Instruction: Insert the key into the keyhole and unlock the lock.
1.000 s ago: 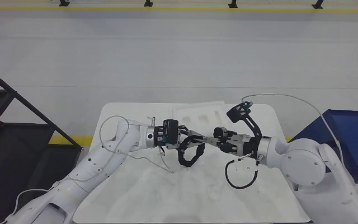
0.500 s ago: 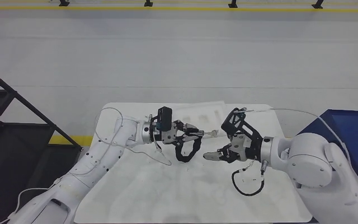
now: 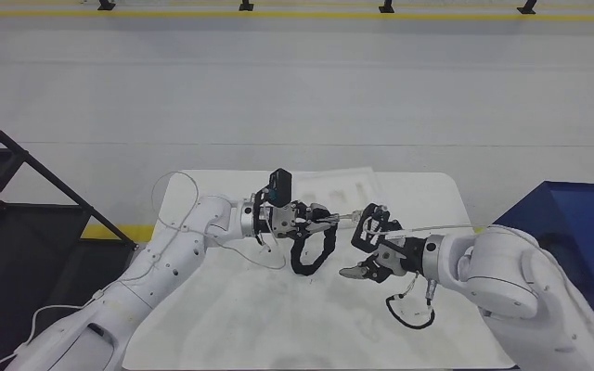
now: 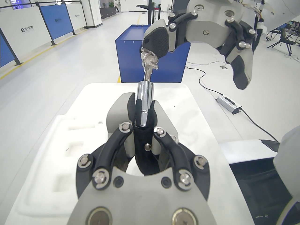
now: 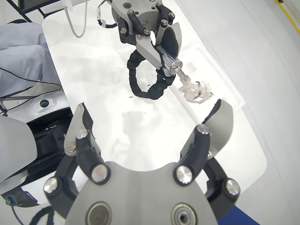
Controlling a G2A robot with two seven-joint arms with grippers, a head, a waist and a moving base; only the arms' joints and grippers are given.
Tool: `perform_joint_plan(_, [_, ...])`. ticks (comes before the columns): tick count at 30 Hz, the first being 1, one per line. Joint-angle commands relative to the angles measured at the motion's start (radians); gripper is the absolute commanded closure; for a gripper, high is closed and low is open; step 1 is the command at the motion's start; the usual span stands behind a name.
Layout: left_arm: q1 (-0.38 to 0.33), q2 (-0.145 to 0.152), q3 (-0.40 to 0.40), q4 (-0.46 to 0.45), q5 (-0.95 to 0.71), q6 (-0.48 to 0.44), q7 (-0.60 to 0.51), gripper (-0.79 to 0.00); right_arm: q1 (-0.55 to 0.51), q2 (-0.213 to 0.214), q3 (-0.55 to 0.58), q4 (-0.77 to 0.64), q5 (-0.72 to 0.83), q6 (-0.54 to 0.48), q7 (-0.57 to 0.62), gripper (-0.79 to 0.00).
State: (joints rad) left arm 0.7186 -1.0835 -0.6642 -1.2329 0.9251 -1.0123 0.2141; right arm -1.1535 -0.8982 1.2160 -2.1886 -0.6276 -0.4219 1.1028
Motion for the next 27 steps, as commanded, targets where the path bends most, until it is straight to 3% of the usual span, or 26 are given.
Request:
perform_joint_plan(1, [-0.006, 0.0, 0.008, -0.005, -0.022, 0.0, -0.02, 0.0, 0.005, -0.001, -0.011, -0.003, -0.006, 0.002, -0.006, -0.785])
perform_joint_plan(9, [-0.019, 0.003, 0.026, -0.018, -0.049, 0.0, -0.042, 0.0, 0.023, -0.004, -0.038, -0.002, 0.016, 0.014, -0.015, -0.785])
perform_joint_plan(16, [-0.019, 0.01, 0.02, -0.021, -0.03, 0.0, -0.024, 0.0, 0.013, 0.002, 0.013, -0.007, 0.032, 0.066, -0.022, -0.785])
perform_joint_plan(24, [-0.013, 0.032, 0.011, -0.043, -0.024, 0.0, -0.011, 0.0, 0.007, 0.015, 0.062, 0.001, 0.016, -0.079, -0.035, -0.785])
perform_joint_plan(27, [-0.01, 0.042, 0.011, -0.058, -0.032, 0.0, -0.019, 0.0, 0.008, 0.015, 0.063, 0.002, 0.013, -0.086, -0.035, -0.785])
